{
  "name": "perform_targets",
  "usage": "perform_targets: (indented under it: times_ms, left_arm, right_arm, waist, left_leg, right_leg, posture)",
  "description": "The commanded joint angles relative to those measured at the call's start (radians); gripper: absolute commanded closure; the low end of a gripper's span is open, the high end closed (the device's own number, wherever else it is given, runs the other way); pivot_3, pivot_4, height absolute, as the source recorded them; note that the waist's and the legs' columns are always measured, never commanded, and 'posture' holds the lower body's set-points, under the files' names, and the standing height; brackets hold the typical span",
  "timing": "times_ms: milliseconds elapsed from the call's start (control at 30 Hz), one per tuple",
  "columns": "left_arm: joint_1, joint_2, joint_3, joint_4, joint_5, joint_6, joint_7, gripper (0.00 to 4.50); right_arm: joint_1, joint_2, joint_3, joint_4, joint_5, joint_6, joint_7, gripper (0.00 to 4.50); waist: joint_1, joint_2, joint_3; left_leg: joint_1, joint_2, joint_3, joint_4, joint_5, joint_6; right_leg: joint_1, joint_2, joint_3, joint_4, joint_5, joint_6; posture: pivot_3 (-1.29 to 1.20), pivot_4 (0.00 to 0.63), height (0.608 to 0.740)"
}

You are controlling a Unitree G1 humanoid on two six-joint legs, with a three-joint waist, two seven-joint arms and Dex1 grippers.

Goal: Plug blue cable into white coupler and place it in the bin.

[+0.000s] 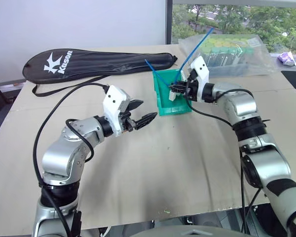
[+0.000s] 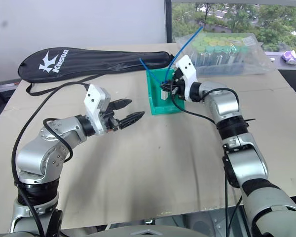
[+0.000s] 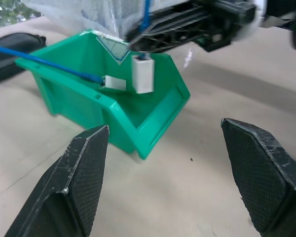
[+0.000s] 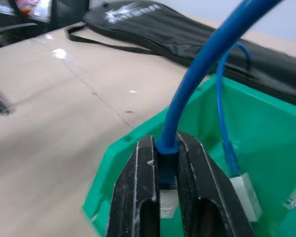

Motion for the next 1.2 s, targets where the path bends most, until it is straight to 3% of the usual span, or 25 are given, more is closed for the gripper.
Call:
perform_targets:
  times_ms: [33,133,200,300,500,633,767,800,867,1033,1200]
  left_arm:
    - [-0.011,0.01,0.005,-0.047,-0.016,0.028,0.044,0.72]
    - [-0.012,-0.011,0.002,-0.056,-0.036,0.037,0.07,0.72]
    - [-0.011,-0.013,-0.003,-0.056,-0.042,0.035,0.077,0.72]
    - [-0.011,-0.011,-0.004,-0.048,-0.047,0.028,0.081,0.72]
    - [0.018,-0.003,-0.006,-0.058,-0.049,0.008,0.086,0.72]
    - [0.152,0.036,-0.043,-0.084,0.071,-0.126,0.11,0.72]
    - [0.304,0.029,-0.018,-0.098,0.128,-0.203,0.156,0.72]
    - [0.362,0.017,-0.004,-0.121,0.118,-0.228,0.148,0.32]
    - [0.483,0.016,-0.011,-0.152,0.135,-0.301,0.126,0.02]
    - [0.695,-0.039,-0.042,-0.102,0.248,-0.555,0.16,0.02]
    - [0.783,-0.057,-0.059,-0.043,0.297,-0.643,0.155,0.02]
  right_arm:
    - [-0.101,0.009,-0.062,0.129,-0.034,-0.091,-0.084,2.35]
    - [-0.15,0.001,-0.085,0.217,-0.087,-0.193,-0.207,0.69]
    - [-0.172,-0.01,-0.109,0.261,-0.117,-0.274,-0.303,0.03]
    - [-0.173,-0.042,-0.147,0.268,-0.118,-0.281,-0.338,0.03]
    - [0.072,-0.133,-0.156,-0.085,-0.024,-0.17,-0.09,0.03]
    - [0.468,-0.188,-0.222,-0.505,0.159,-0.187,0.109,0.03]
    - [0.758,-0.269,-0.272,-0.705,0.26,-0.158,0.223,0.03]
    - [0.827,-0.291,-0.286,-0.738,0.272,-0.145,0.229,0.0]
    - [0.944,-0.33,-0.304,-0.774,0.261,-0.167,0.24,0.0]
    - [1.134,-0.357,-0.359,-0.764,0.258,-0.216,0.255,0.0]
    - [1.204,-0.335,-0.373,-0.7,0.238,-0.321,0.265,0.0]
  waist:
    - [0.001,0.0,0.001]
    - [0.002,0.0,0.002]
    - [0.001,-0.001,0.002]
    - [0.002,-0.001,0.002]
    - [0.002,-0.001,0.002]
    - [0.005,-0.001,0.002]
    - [0.004,0.001,0.003]
    - [0.003,0.001,0.003]
    - [0.003,0.0,0.003]
    - [0.007,0.0,0.002]
    - [0.009,-0.001,0.002]
  left_leg:
    - [0.0,0.0,0.0,0.0,0.0,-0.001]
    - [0.0,0.0,0.001,-0.001,0.001,-0.001]
    - [-0.001,0.0,0.001,-0.001,0.001,-0.002]
    - [-0.001,0.0,0.002,-0.001,0.001,-0.002]
    - [-0.002,0.0,0.001,-0.002,0.001,-0.002]
    - [-0.002,0.001,0.001,-0.007,0.0,0.0]
    - [-0.001,0.0,0.002,-0.01,-0.002,0.002]
    - [0.0,0.0,0.002,-0.01,-0.002,0.002]
    - [0.001,0.0,0.003,-0.01,-0.002,0.003]
    - [0.005,0.0,0.003,-0.01,-0.002,0.003]
    - [0.011,0.0,0.005,-0.009,-0.001,0.003]
  right_leg:
    - [0.0,0.0,0.0,0.0,0.0,0.0]
    - [0.0,-0.001,0.0,-0.001,0.0,0.0]
    - [0.0,-0.001,0.001,-0.001,0.0,0.0]
    - [-0.001,-0.002,0.001,-0.001,0.0,0.0]
    - [-0.001,-0.003,0.004,-0.003,0.0,0.0]
    - [-0.001,-0.003,0.003,-0.005,0.0,0.0]
    - [-0.002,-0.006,0.005,-0.006,0.0,0.001]
    - [-0.002,-0.006,0.005,-0.005,0.0,0.001]
    - [-0.002,-0.008,0.006,-0.005,0.0,0.001]
    - [0.001,-0.009,0.007,-0.005,-0.002,-0.003]
    - [0.007,-0.009,0.008,-0.006,-0.002,-0.006]
  posture:
    - [0.0,0.15,0.74]
    - [0.0,0.15,0.74]
    - [0.0,0.15,0.74]
    - [0.0,0.15,0.74]
    - [0.0,0.15,0.74]
    - [0.0,0.15,0.74]
    - [0.0,0.15,0.74]
    - [0.0,0.15,0.74]
    - [0.0,0.15,0.74]
    - [0.0,0.15,0.74]
    - [0.0,0.15,0.74]
